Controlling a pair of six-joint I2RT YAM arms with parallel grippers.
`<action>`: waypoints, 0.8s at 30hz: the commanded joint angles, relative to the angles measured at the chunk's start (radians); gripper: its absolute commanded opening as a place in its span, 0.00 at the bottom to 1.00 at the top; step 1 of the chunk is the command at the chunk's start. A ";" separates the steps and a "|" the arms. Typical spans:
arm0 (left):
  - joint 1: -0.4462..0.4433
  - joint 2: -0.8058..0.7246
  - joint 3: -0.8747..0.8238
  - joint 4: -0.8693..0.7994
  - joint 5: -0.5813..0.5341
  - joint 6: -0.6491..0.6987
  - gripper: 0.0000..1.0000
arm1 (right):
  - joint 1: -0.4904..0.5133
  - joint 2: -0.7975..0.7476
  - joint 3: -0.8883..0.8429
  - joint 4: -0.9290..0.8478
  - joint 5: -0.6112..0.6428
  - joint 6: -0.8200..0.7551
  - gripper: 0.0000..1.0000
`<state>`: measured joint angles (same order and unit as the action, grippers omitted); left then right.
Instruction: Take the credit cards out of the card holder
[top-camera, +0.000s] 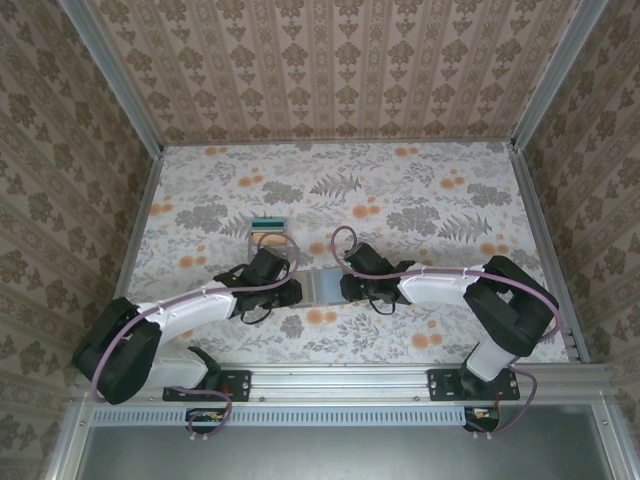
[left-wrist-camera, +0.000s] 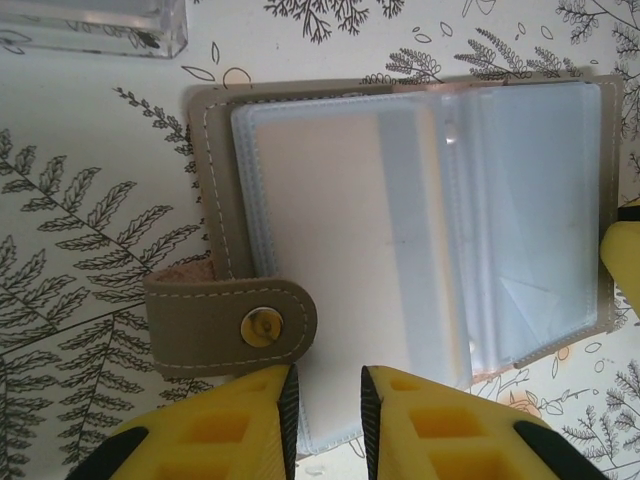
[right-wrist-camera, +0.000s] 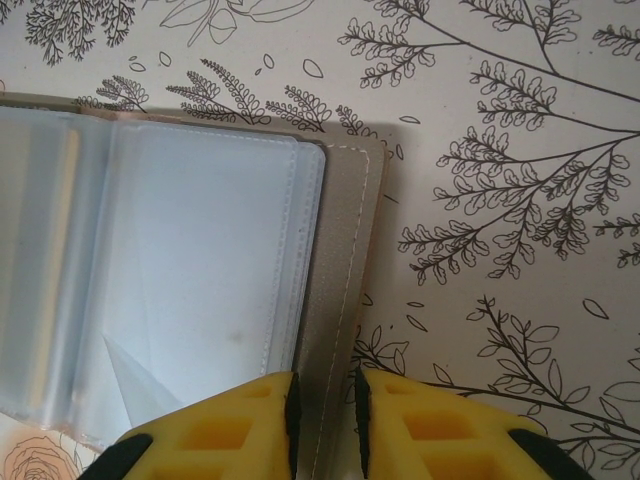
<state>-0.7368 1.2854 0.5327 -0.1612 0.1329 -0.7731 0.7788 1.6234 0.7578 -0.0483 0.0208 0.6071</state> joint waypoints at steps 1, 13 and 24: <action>0.006 0.017 0.032 0.015 0.003 0.017 0.26 | -0.002 0.010 -0.003 0.021 -0.012 0.017 0.25; 0.012 0.077 0.044 0.031 0.017 0.016 0.24 | -0.002 0.017 -0.003 0.027 -0.026 0.016 0.24; -0.009 0.089 0.061 0.061 0.054 0.018 0.29 | 0.005 0.045 0.007 0.040 -0.048 0.028 0.24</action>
<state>-0.7376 1.3624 0.5636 -0.1215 0.1619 -0.7696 0.7788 1.6417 0.7578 -0.0242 0.0002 0.6113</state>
